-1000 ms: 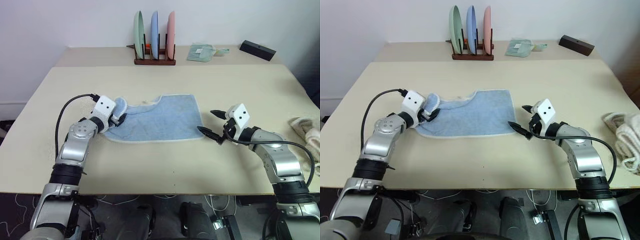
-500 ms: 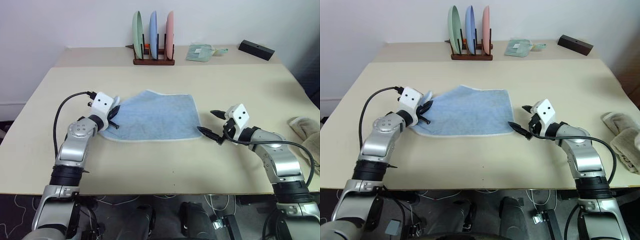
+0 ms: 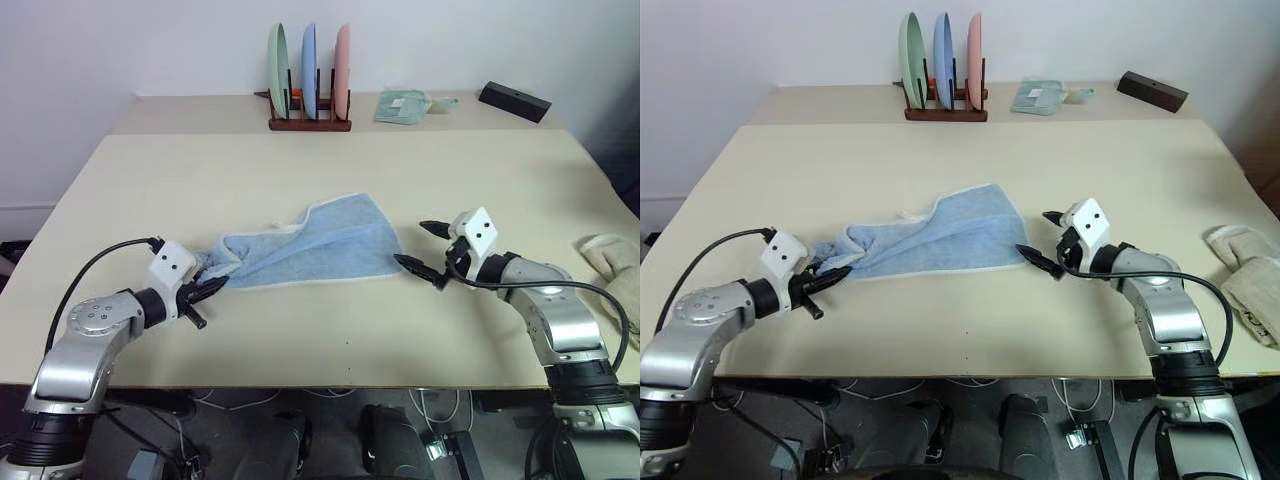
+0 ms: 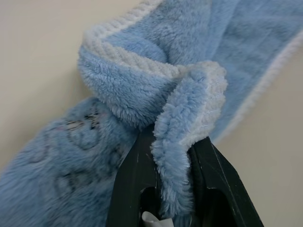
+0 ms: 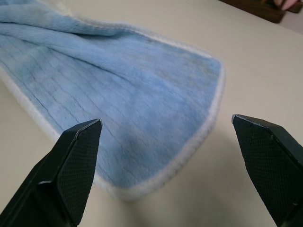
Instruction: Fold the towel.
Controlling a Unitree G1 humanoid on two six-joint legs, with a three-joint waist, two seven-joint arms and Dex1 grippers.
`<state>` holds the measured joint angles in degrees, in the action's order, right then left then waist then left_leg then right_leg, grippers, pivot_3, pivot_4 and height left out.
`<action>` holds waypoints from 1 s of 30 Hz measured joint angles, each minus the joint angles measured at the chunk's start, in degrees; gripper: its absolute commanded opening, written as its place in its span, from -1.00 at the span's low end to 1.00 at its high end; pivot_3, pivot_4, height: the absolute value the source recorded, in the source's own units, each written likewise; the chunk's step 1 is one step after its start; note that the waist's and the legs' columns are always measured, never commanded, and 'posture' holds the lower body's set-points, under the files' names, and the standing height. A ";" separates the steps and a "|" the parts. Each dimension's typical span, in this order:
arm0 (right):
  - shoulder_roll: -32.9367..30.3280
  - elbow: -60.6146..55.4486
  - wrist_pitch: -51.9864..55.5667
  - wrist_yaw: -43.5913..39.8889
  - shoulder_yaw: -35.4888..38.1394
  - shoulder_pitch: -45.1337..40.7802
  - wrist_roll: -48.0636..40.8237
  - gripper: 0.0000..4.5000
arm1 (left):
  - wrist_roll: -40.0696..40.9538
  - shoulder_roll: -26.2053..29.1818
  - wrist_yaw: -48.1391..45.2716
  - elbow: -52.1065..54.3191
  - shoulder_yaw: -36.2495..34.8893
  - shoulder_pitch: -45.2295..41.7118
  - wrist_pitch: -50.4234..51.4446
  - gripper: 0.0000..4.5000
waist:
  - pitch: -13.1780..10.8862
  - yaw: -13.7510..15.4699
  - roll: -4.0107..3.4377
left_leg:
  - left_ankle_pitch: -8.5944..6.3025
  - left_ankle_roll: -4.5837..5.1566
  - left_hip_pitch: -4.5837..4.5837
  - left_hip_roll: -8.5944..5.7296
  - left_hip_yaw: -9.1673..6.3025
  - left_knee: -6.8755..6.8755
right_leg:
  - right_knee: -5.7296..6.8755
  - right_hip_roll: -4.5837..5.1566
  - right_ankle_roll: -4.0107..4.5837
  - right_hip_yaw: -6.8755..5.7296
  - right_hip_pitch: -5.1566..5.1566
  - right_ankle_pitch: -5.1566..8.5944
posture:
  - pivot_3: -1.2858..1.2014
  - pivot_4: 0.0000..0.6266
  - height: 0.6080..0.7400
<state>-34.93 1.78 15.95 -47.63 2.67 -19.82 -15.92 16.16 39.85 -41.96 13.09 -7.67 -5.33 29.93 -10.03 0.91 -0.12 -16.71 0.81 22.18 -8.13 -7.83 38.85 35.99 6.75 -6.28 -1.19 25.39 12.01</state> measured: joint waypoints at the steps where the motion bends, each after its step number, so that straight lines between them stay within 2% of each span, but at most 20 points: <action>1: 0.00 0.03 0.00 -0.02 -0.02 -0.15 0.01 1.00 | 0.05 -0.08 0.09 -0.21 0.04 -0.39 0.00 -0.58 | 0.00 -0.06 0.00 | 0.06 -0.10 0.00 0.00 0.00 0.00 | 0.00 0.00 0.00 0.00 0.01 0.00 | 0.03 -0.52 1.00; 3: 0.00 0.18 0.00 -0.03 -0.07 -0.19 0.03 1.00 | 0.36 -0.59 0.06 -0.75 0.07 -1.47 0.01 -0.35 | 0.00 -0.14 0.00 | 0.10 -0.17 0.00 0.00 0.00 -0.01 | 0.01 0.01 0.00 0.00 0.02 0.00 | 0.03 -0.52 1.00; 6: 0.00 0.19 0.01 -0.03 -0.16 -0.18 0.04 1.00 | 0.80 -0.64 -0.44 -0.77 0.16 -1.86 0.01 0.30 | 0.00 -0.24 0.00 | 0.10 -0.18 0.00 0.01 0.00 -0.02 | 0.00 0.01 0.00 0.00 0.03 0.00 | 0.03 -0.52 1.00; 10: 0.00 0.18 0.06 0.04 -0.14 0.09 0.04 1.00 | -0.15 -0.56 -0.06 -0.68 1.50 -2.33 -0.32 0.30 | 0.00 -0.19 0.00 | 0.10 -0.18 0.00 0.02 0.00 -0.03 | 0.00 0.01 0.00 0.01 0.02 0.00 | 0.03 -0.52 1.00; 15: 0.01 0.18 0.09 0.10 -0.16 0.33 0.03 1.00 | -7.10 -2.13 7.13 -0.49 5.29 -4.59 -0.66 0.30 | 0.00 -0.10 0.00 | 0.09 -0.17 0.00 -0.01 0.00 -0.02 | -0.01 0.01 0.00 0.00 0.00 0.00 | 0.03 -0.52 1.00; 21: 0.01 0.19 0.08 0.07 -0.17 0.37 0.09 1.00 | -8.74 -6.13 11.13 4.38 7.39 -4.44 0.23 0.30 | 0.00 -0.18 0.00 | 0.09 -0.17 0.00 0.00 0.00 -0.03 | 0.00 0.02 0.00 0.01 0.02 0.00 | 0.03 -0.52 1.00; 30: 0.01 1.78 -0.08 -0.65 -1.15 -0.98 1.19 1.00 | -11.82 -6.49 13.32 5.21 8.59 -3.95 0.26 0.30 | 0.00 -0.15 0.00 | 0.09 -0.17 0.00 0.00 0.00 -0.02 | 0.00 0.01 0.00 0.00 0.02 0.00 | 0.03 -0.52 1.00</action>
<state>-34.92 3.56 15.87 -48.27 1.52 -20.80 -14.73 4.34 33.36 -28.64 18.30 0.92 -9.28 30.18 -10.03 0.76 -0.12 -16.62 0.64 22.18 -8.13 -7.83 38.83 35.99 6.76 -6.28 -1.18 25.41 12.01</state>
